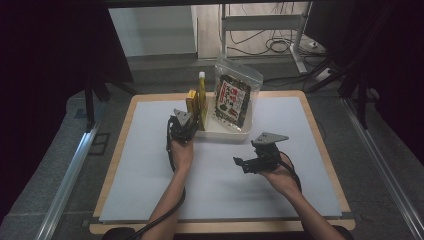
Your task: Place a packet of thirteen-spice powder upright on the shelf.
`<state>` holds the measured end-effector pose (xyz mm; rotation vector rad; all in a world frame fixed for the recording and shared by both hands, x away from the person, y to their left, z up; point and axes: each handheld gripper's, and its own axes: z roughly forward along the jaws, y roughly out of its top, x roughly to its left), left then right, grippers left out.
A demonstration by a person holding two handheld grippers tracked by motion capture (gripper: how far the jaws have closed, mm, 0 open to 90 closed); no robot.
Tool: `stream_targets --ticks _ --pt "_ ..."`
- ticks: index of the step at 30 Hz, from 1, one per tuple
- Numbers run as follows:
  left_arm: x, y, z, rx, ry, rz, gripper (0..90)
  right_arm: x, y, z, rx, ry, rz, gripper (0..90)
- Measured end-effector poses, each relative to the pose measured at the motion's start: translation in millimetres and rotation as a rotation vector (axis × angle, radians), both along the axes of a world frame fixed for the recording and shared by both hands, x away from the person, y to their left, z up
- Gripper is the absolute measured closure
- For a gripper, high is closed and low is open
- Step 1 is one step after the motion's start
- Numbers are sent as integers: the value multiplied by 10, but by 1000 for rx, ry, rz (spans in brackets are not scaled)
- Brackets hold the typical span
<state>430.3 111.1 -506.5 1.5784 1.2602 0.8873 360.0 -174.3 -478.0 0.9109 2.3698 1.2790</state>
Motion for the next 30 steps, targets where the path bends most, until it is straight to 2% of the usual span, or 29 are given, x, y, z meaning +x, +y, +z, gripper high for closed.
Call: stream_targets --ticks 8,9,10,11,13,14,17,21,22,25,27,29,30 --pt "-34 -97 -22 -2 7 65 678 -4 15 0 -4 -1 4 56" --pt "-41 -117 -28 18 15 83 679 -3 14 1 -1 0 3 56" --pt "-34 -127 -40 29 34 79 679 -2 11 2 -1 0 2 56" --pt "-34 -127 -40 29 34 79 679 -1 7 2 -1 0 1 56" --pt "-43 -151 -65 59 16 89 678 1 3 4 -2 -1 1 56" --pt "-41 -145 -68 41 11 84 677 0 1 5 -2 -3 1 56" --pt "-43 -126 -64 31 13 68 667 1 1 8 -1 -2 0 56" --pt "-48 -109 -71 9 11 39 607 1 6 7 -1 -1 2 56" --pt "-53 -118 -68 7 4 16 527 1 6 5 -4 -2 2 56" --pt "-77 -149 -46 31 2 25 485 1 3 6 -3 -3 1 56" --pt "-96 -131 -26 21 -2 14 455 0 -3 9 -3 -4 -1 56" --pt "-125 -106 -9 7 -11 1 389 0 -9 11 -2 -4 -2 56" --pt "-163 -89 16 12 -13 5 318 0 -21 13 -8 -6 -2 56"
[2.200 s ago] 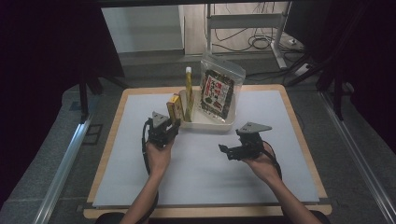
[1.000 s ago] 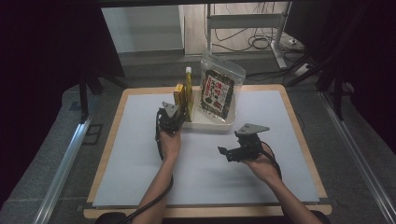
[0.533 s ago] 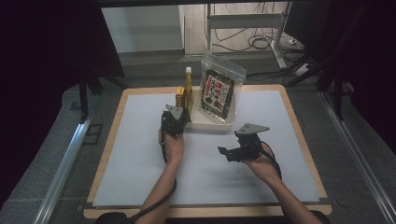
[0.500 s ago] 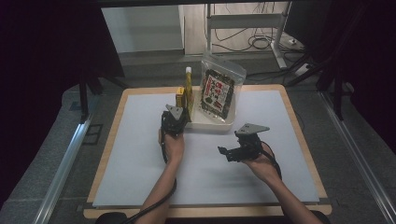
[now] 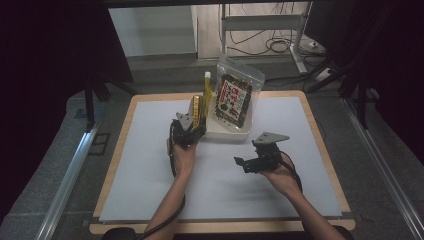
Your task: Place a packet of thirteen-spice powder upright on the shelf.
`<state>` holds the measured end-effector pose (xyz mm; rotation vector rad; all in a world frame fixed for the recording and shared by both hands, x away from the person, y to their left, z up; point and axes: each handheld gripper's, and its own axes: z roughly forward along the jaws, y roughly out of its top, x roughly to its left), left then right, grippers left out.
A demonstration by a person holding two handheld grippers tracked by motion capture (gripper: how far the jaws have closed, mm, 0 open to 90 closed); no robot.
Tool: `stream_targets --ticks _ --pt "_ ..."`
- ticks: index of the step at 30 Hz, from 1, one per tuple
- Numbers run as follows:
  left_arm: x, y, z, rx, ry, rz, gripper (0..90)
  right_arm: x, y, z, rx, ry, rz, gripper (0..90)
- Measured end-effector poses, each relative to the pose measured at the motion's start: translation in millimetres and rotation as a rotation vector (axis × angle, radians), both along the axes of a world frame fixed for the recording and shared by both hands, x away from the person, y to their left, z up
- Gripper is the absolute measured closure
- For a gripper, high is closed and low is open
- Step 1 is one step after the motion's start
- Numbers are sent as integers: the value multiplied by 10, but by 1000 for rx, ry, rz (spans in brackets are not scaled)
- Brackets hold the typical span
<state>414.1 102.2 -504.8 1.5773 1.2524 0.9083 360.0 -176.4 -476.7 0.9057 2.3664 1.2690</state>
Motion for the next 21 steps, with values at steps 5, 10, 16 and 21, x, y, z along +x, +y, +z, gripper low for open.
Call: stream_targets --ticks 5,10,16,21 --pt "-62 114 1 -1 30 -9 193 -13 -27 4 -9 -2 -5 56" --pt "-65 241 2 -49 40 22 271 -11 -37 0 -8 3 -9 56" --pt "-147 305 -22 -62 17 -31 562 -3 -35 -19 -14 9 -7 56" --pt "-128 292 -59 -89 32 -112 895 -3 -26 -25 -18 11 -4 56"
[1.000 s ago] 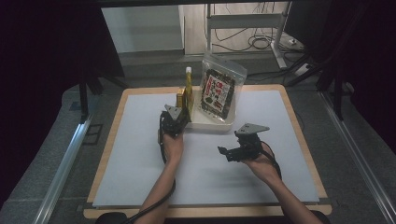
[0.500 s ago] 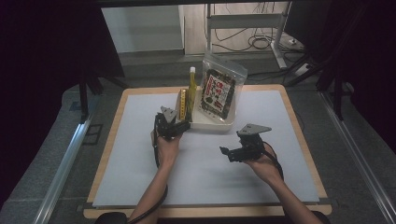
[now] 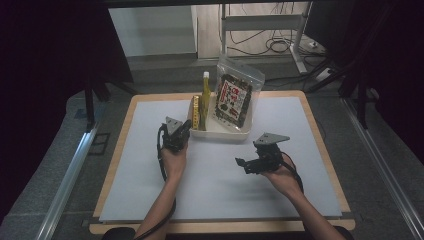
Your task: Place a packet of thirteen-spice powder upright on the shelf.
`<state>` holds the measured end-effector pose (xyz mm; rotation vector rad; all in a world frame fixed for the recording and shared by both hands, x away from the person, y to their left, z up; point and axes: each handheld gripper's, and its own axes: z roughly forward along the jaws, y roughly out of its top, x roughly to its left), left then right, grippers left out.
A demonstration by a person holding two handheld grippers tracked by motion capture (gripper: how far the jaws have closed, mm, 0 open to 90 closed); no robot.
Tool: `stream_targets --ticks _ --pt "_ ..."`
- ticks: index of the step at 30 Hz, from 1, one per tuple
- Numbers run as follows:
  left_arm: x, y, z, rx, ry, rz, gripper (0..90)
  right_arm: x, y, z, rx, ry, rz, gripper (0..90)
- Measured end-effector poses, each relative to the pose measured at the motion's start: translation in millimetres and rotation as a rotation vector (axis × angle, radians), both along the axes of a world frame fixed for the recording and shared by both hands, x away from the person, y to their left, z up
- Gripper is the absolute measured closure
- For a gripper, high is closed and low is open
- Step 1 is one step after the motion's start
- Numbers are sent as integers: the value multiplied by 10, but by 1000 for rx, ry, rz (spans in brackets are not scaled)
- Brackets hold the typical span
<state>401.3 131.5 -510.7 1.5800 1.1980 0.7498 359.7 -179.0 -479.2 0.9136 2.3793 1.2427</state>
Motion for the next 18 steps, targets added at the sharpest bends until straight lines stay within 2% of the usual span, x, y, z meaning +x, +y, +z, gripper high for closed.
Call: stream_targets --ticks 4,6,7,10,12,16,17,18 --pt "63 -57 -44 19 29 0 897 -4 8 -3 -3 1 3 56" --pt "135 -105 -101 40 57 6 897 -3 3 -3 -1 3 1 56" --pt "135 -105 -101 40 57 6 897 -2 1 -2 0 3 2 56" --pt "212 -145 -156 67 98 34 897 0 -4 -3 -1 2 2 56" --pt "249 -154 -187 66 113 37 897 -1 -4 -4 -1 3 2 56" --pt "324 -182 -181 73 145 31 896 -2 -3 -9 -5 1 5 56" --pt "351 -184 -169 88 167 32 895 -2 -6 -9 -5 3 3 56" --pt "351 -184 -169 88 167 32 894 -2 -6 -9 -5 3 3 56"
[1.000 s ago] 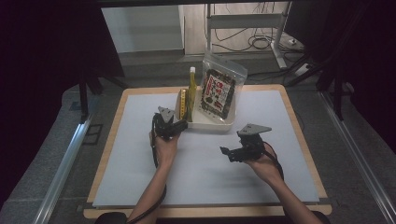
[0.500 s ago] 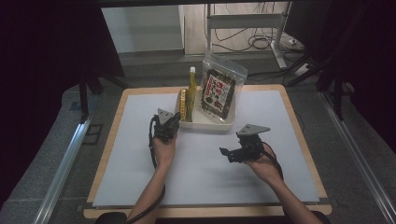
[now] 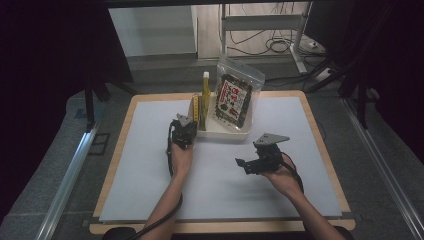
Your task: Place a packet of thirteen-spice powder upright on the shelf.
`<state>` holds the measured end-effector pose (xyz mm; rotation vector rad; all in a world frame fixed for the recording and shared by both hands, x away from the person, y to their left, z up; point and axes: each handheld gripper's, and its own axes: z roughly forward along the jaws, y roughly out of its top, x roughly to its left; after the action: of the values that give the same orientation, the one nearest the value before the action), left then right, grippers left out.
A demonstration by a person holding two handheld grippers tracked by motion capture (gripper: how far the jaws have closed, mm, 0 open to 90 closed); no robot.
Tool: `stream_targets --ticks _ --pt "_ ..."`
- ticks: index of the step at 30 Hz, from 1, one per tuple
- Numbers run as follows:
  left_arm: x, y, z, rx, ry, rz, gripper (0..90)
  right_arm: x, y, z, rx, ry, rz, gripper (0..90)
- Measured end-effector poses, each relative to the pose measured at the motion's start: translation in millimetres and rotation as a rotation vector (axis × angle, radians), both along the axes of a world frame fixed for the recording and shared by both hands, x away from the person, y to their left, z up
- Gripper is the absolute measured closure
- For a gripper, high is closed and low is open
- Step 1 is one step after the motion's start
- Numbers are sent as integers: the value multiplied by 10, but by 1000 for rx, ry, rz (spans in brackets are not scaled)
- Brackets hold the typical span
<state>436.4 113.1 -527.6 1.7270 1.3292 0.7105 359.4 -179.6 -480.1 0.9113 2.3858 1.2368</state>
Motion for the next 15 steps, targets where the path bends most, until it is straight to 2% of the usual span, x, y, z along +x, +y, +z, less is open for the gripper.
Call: stream_targets --ticks 2,3,5,6,8,9,12,15 --pt "37 -15 21 7 36 1 891 -9 -8 3 1 1 -2 56" --pt "37 -15 21 7 36 1 890 -9 -8 3 1 1 -2 56" --pt "82 -13 47 9 74 -6 883 -15 -22 3 0 2 -4 56" --pt "82 -13 47 9 74 -6 883 -15 -22 3 0 2 -4 56" --pt "112 7 69 -5 102 -12 882 -22 -28 1 -2 3 -5 56" --pt "128 7 73 6 112 -19 882 -28 -33 -1 -2 2 -7 56" --pt "150 2 78 24 115 -24 864 -28 -37 1 0 4 -8 56" --pt "185 7 77 19 117 -32 835 -32 -34 2 -1 3 -8 56"
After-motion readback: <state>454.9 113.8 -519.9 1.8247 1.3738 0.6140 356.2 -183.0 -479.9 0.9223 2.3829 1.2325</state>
